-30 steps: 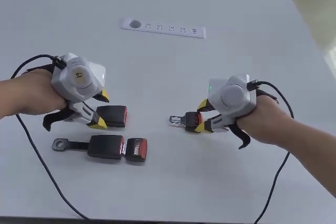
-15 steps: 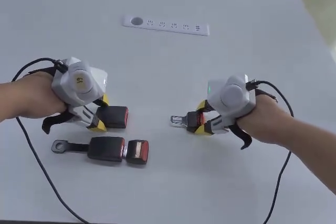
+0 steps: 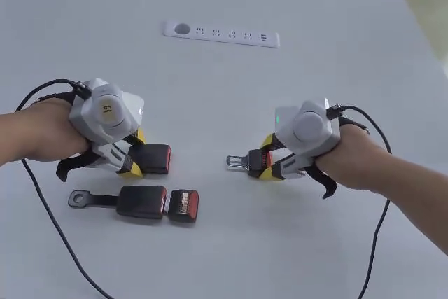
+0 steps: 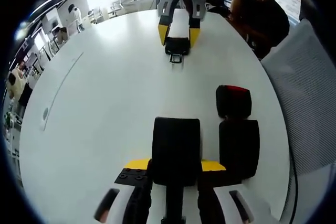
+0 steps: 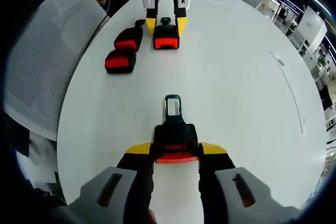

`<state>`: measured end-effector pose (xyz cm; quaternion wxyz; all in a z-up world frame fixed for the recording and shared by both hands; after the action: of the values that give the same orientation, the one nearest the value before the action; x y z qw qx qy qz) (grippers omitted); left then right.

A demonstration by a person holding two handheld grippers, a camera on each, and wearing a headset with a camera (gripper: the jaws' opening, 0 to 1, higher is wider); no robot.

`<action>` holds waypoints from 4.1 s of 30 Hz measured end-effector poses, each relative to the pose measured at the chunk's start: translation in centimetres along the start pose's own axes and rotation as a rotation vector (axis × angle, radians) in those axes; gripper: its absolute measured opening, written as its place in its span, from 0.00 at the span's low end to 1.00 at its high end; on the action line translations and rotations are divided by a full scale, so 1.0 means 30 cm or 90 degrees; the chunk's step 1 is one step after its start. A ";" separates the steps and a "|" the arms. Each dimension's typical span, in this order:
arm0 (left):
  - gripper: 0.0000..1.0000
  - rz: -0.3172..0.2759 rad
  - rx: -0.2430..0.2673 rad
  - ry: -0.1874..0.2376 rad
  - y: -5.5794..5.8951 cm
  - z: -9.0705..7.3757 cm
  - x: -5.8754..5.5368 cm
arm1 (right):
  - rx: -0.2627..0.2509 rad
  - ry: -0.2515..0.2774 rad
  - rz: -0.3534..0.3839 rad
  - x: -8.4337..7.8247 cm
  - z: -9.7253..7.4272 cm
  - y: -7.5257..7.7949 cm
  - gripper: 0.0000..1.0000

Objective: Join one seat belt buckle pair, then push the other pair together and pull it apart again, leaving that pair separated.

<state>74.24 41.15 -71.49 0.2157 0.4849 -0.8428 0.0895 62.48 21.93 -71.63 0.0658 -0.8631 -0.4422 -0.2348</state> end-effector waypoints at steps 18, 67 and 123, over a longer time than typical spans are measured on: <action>0.34 -0.009 0.003 -0.002 0.003 0.000 -0.002 | 0.013 0.024 -0.011 0.132 0.062 -0.019 0.31; 0.31 0.010 -0.002 0.001 0.005 0.000 0.001 | -0.003 0.044 -0.015 0.373 0.178 -0.052 0.29; 0.32 0.004 0.001 0.019 0.005 0.000 -0.002 | -0.001 0.049 -0.011 0.378 0.178 -0.055 0.29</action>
<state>74.14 41.29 -71.50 0.2279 0.4811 -0.8408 0.0983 68.69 32.95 -71.23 0.0803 -0.8497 -0.4467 -0.2685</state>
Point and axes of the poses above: the centre of the closed fingertips' face, and the gripper's own axes: z roughly forward along the fingers, y roughly to its right, x roughly out of its top, the point moved 3 cm from there along -z, roughly backward along the fingers, and after that the axes turned 3 degrees about -x, right-handed, at the moved point
